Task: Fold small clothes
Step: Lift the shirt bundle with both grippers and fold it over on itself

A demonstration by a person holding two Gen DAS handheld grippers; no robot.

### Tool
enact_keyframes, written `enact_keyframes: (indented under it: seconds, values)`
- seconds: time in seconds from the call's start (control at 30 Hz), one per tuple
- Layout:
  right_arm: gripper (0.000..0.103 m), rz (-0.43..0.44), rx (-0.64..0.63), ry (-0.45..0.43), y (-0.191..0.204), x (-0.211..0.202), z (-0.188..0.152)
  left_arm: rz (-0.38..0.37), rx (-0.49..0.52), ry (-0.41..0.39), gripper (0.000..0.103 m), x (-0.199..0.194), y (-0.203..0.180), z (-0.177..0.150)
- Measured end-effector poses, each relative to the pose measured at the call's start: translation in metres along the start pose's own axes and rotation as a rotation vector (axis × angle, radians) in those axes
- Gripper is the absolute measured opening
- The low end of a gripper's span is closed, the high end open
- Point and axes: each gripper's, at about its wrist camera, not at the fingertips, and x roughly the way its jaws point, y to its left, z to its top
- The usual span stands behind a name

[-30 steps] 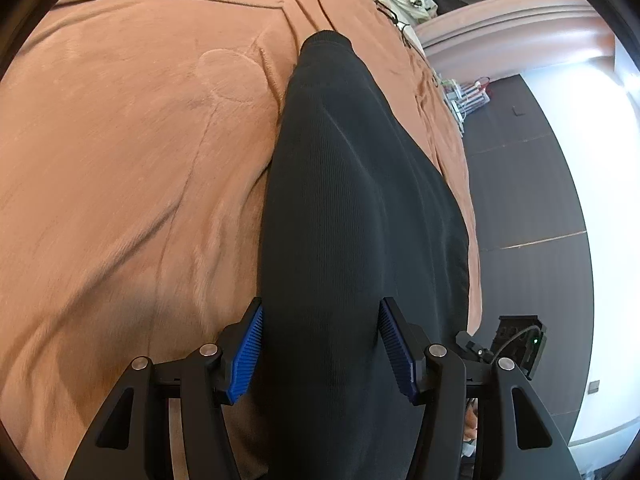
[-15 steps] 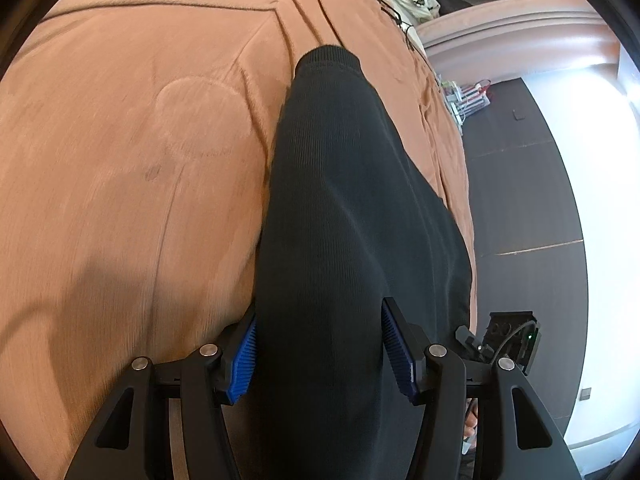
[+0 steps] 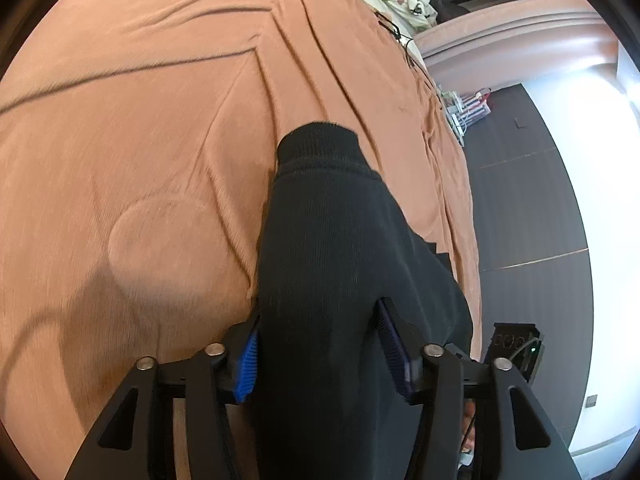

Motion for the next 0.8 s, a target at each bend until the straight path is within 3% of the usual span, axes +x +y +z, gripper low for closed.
enact_keyframes:
  seconds: [0.13,0.23,0.5,0.8]
  values:
    - [0.027,-0.040,-0.045,0.002,0.015,-0.002,-0.001,0.025,0.029,0.007,0.027,-0.003,-0.005,-0.005]
    - [0.020,-0.056,-0.078,-0.010,0.029,-0.007,-0.002,0.013,0.055,-0.010,0.019,-0.012,-0.013,-0.008]
    - [0.017,-0.093,-0.188,-0.076,0.074,-0.044,-0.015,-0.014,0.134,-0.052,0.016,-0.040,-0.060,-0.012]
    - [0.016,-0.094,-0.261,-0.177,0.113,-0.100,-0.057,-0.062,0.208,-0.125,0.015,-0.091,-0.104,-0.046]
